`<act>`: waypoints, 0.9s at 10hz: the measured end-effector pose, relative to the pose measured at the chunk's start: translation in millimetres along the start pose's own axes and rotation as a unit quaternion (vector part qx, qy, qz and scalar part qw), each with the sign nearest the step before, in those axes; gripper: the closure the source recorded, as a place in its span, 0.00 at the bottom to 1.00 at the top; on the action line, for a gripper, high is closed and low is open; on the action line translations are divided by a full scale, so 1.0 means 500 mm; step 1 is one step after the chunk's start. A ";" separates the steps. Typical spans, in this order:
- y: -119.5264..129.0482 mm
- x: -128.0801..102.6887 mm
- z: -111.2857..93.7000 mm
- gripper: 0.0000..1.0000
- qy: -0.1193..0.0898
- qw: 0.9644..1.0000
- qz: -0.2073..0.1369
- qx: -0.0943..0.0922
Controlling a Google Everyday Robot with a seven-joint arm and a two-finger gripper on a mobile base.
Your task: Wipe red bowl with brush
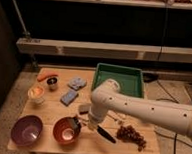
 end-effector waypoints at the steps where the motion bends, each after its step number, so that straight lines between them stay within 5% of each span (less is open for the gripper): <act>1: 0.003 0.014 0.001 1.00 0.002 1.000 -0.003 0.000; 6: -0.052 0.098 0.007 1.00 0.010 0.999 -0.046 0.002; 9: -0.100 0.097 0.024 1.00 0.001 0.998 -0.068 0.011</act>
